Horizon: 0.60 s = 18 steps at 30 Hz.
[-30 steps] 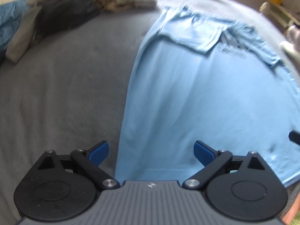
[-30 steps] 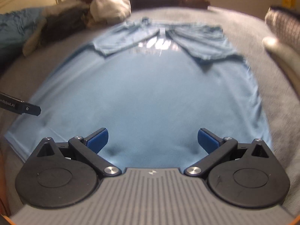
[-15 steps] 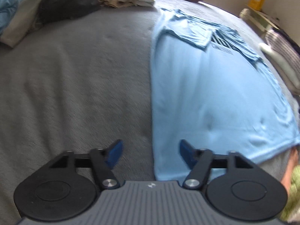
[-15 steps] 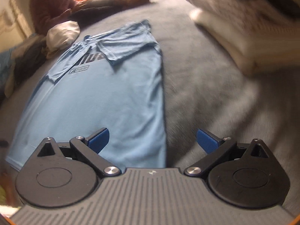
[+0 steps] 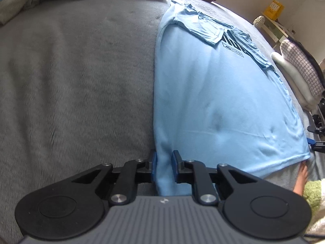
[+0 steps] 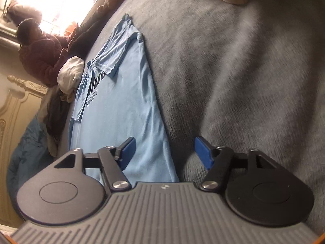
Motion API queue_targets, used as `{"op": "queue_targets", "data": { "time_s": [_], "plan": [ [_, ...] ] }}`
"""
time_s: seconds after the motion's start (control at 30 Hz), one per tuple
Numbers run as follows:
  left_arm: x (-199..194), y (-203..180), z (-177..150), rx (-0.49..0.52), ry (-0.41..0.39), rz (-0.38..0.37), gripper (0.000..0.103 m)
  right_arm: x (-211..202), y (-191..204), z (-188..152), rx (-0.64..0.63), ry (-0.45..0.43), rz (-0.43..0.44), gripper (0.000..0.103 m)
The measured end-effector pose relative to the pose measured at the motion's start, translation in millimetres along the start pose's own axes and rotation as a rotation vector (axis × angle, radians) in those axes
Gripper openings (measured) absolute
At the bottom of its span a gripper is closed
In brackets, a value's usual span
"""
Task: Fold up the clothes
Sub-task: 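Grasp the shirt hem with the left gripper while the right gripper grasps the hem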
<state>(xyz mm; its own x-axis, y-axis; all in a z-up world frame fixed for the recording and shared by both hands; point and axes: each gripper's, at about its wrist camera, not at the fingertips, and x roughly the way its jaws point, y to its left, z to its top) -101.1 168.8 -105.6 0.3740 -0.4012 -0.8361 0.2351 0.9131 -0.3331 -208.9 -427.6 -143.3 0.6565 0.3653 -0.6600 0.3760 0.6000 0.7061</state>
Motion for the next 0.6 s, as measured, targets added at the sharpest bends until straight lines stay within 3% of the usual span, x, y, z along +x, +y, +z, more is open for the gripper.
{"op": "queue_targets", "data": {
  "time_s": [0.17,0.33,0.4,0.47,0.6],
  "plan": [
    [-3,7,-7,-0.048,0.016,-0.035,0.009,-5,-3,-13,0.026,0.072,0.019,0.046],
    [0,2,-10,-0.018,0.021,-0.027,0.008,-1,2,-25,0.007,0.134,0.013,0.033],
    [0,0,-10,-0.007,0.024,-0.022,0.007,0,5,-28,-0.009,0.147,0.003,0.016],
    [-2,-3,-10,0.019,0.028,-0.015,0.005,2,9,-31,-0.029,0.154,-0.009,0.008],
    [-5,-11,-12,0.06,0.04,-0.004,0.004,0,18,-33,-0.075,0.141,-0.037,0.004]
  ]
}}
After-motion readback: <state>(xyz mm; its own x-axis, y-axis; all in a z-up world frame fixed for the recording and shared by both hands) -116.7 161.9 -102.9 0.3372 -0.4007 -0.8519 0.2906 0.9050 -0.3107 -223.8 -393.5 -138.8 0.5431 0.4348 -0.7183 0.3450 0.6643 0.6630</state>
